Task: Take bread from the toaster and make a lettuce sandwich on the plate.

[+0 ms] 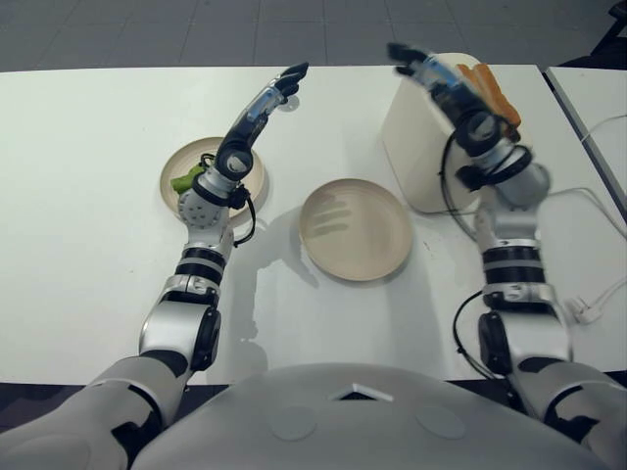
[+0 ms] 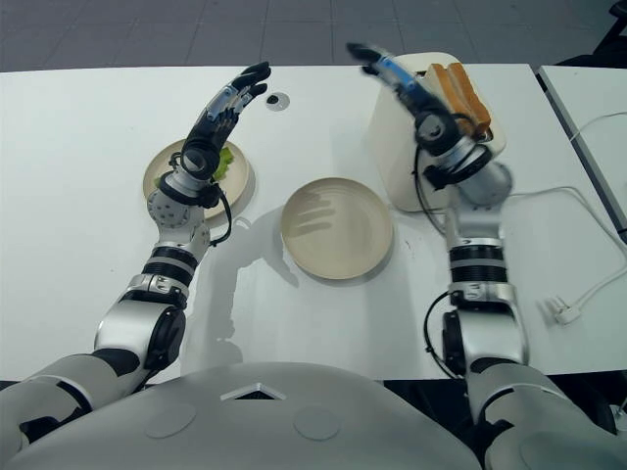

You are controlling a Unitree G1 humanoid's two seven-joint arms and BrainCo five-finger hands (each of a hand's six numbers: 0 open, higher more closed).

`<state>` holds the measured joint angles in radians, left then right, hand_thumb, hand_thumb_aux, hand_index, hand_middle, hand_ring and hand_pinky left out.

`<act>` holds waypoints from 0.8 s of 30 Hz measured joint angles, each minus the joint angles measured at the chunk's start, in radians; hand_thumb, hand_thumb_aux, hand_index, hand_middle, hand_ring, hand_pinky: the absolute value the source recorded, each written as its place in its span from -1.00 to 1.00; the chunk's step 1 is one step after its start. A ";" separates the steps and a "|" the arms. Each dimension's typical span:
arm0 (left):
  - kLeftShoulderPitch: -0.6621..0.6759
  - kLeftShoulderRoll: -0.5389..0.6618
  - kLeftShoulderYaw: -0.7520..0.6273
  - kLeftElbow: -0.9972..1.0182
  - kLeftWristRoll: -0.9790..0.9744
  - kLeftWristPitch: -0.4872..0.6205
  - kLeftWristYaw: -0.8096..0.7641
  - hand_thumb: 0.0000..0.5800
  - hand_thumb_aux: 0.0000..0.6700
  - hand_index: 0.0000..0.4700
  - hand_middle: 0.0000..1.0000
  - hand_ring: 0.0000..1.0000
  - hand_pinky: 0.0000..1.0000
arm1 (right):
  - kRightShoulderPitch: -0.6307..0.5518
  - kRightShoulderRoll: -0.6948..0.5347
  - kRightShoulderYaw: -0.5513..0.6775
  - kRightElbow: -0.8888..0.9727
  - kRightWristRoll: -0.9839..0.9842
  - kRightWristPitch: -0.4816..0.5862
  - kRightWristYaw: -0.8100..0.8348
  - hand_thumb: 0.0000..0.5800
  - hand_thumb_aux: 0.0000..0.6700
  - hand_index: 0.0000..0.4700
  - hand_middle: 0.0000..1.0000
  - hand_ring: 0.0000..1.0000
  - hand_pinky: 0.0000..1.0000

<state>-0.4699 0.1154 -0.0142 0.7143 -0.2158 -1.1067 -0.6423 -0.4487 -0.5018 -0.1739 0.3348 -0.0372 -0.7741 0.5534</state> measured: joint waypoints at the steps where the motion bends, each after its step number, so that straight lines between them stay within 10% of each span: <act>1: 0.000 0.000 -0.001 0.000 0.000 0.000 0.000 -1.00 -1.00 -1.00 -1.00 -1.00 -1.00 | -0.003 -0.044 -0.032 -0.005 -0.074 -0.008 -0.050 -1.00 -1.00 -1.00 -1.00 -1.00 -1.00; 9: 0.000 0.017 -0.009 -0.001 0.000 -0.001 0.001 -1.00 -1.00 -1.00 -1.00 -1.00 -1.00 | 0.069 -0.377 -0.102 0.046 -0.440 0.136 -0.237 -1.00 -1.00 -1.00 -1.00 -1.00 -1.00; 24: 0.002 0.027 -0.011 0.000 -0.003 -0.004 0.001 -1.00 -1.00 -1.00 -1.00 -1.00 -1.00 | 0.054 -0.432 0.096 0.218 -0.495 0.241 -0.297 -1.00 -1.00 -1.00 -1.00 -1.00 -1.00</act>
<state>-0.4676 0.1420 -0.0253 0.7144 -0.2191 -1.1108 -0.6409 -0.3949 -0.9338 -0.0784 0.5530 -0.5319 -0.5327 0.2564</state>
